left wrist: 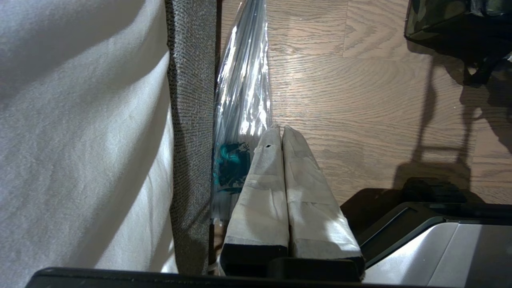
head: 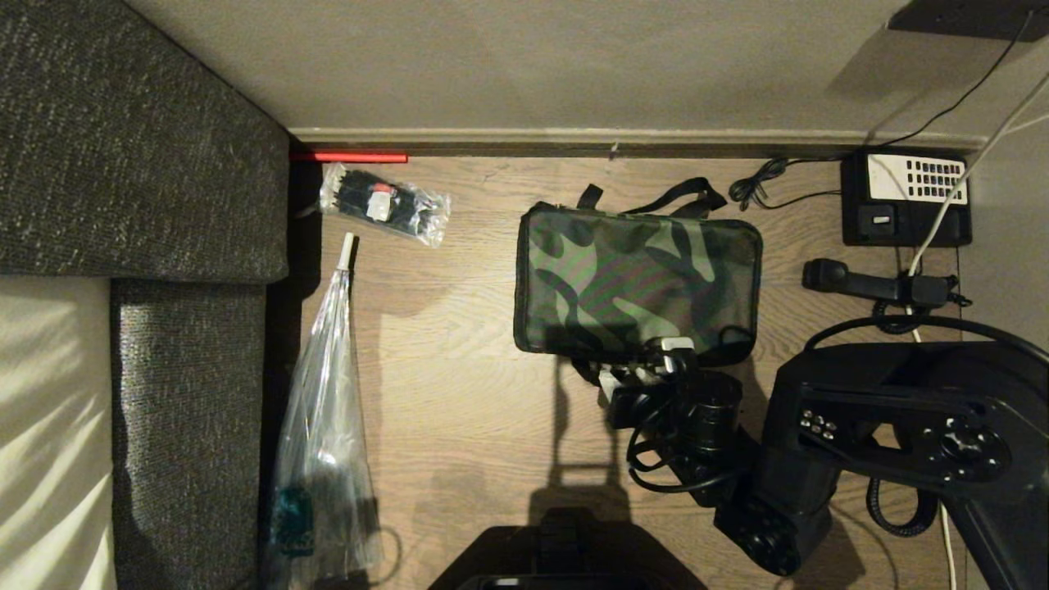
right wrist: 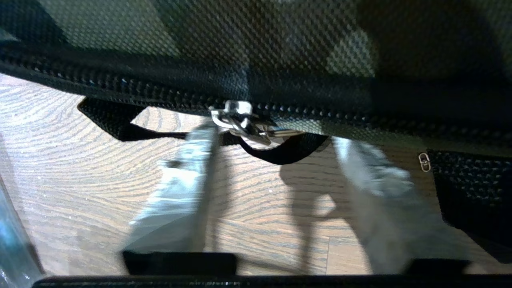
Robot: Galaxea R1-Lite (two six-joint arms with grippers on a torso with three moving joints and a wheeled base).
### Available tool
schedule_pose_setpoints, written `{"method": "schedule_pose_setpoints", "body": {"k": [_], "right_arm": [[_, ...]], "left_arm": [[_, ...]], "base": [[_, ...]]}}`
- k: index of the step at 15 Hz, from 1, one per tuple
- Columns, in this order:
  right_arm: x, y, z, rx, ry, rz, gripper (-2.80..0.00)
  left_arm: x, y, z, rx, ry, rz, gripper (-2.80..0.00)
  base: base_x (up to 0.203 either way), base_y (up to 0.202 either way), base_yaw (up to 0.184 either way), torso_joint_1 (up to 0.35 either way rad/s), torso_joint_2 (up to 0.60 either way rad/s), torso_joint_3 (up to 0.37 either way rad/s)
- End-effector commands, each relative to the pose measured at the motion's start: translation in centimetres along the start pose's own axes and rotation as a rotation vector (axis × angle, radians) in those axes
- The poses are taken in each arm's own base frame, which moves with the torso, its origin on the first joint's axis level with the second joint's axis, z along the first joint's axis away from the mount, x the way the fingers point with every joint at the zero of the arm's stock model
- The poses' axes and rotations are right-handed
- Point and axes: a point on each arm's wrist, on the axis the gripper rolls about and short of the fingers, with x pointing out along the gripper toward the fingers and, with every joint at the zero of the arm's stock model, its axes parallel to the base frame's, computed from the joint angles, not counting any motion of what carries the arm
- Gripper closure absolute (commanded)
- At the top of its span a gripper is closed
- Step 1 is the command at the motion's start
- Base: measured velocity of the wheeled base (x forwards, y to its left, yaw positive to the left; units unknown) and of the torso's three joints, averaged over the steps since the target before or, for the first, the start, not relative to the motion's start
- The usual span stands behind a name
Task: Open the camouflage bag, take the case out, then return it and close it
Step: Open the top of the storage box
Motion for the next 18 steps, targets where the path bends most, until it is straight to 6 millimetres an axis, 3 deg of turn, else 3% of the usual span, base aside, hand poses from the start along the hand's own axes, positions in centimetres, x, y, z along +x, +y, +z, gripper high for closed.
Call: {"method": "schedule_pose_setpoints", "body": {"k": [1, 8, 11, 16, 18], "right_arm": [[0.0, 0.0, 0.0, 0.002, -0.005, 0.003, 0.0], [-0.6, -0.1, 0.1, 0.0, 0.008, -0.002, 0.0], [-2.0, -0.2, 2.3, 0.001, 0.006, 0.006, 0.0], [-2.5, -0.2, 2.4, -0.019, 0.079, 0.008, 0.0], [-2.3, -0.2, 1.5, -0.025, 0.107, 0.011, 0.0]], "left_arm": [[0.0, 0.0, 0.0, 0.0, 0.0, 0.0, 0.0], [0.0, 0.0, 0.0, 0.0, 0.0, 0.0, 0.0], [0.0, 0.0, 0.0, 0.0, 0.0, 0.0, 0.0], [0.0, 0.0, 0.0, 0.001, 0.0, 0.0, 0.0], [0.0, 0.0, 0.0, 0.001, 0.0, 0.0, 0.0]], "base": [[0.0, 0.0, 0.0, 0.0, 0.0, 0.0], [0.0, 0.0, 0.0, 0.0, 0.0, 0.0], [0.0, 0.0, 0.0, 0.0, 0.0, 0.0], [0.0, 0.0, 0.0, 0.0, 0.0, 0.0], [0.0, 0.0, 0.0, 0.0, 0.0, 0.0]]}}
